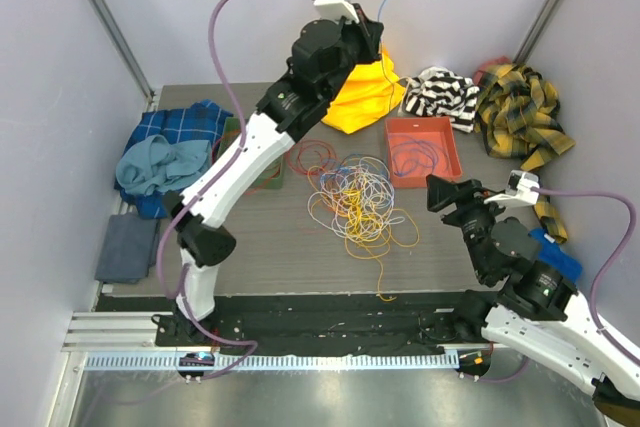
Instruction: Untangle the cables
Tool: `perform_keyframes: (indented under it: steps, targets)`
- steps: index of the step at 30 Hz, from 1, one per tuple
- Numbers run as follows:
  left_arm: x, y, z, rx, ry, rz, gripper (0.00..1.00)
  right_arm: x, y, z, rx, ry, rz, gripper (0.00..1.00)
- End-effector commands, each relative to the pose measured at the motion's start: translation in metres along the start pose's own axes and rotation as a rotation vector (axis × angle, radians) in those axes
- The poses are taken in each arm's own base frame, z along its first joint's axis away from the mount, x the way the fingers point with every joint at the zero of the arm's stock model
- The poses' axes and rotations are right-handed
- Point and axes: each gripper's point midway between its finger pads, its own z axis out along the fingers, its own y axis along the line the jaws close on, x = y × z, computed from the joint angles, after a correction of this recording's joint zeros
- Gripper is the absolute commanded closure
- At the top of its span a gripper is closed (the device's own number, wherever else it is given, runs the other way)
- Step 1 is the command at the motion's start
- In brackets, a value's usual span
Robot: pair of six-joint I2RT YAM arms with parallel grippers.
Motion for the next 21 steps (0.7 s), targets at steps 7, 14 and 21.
perform_keyframes:
  steps: [7, 14, 21]
  targets:
    - [-0.050, -0.013, 0.049, 0.126, -0.276, -0.103, 1.00, 0.013, -0.022, -0.002, 0.077, 0.022, -0.047, 0.31]
    - [-0.064, -0.027, 0.041, 0.212, -0.309, -0.170, 1.00, -0.005, -0.030, -0.004, 0.118, -0.044, -0.064, 0.29]
    - [-0.096, -0.043, 0.021, 0.273, -0.367, -0.193, 1.00, -0.007, -0.030, -0.007, 0.105, -0.052, -0.039, 0.29]
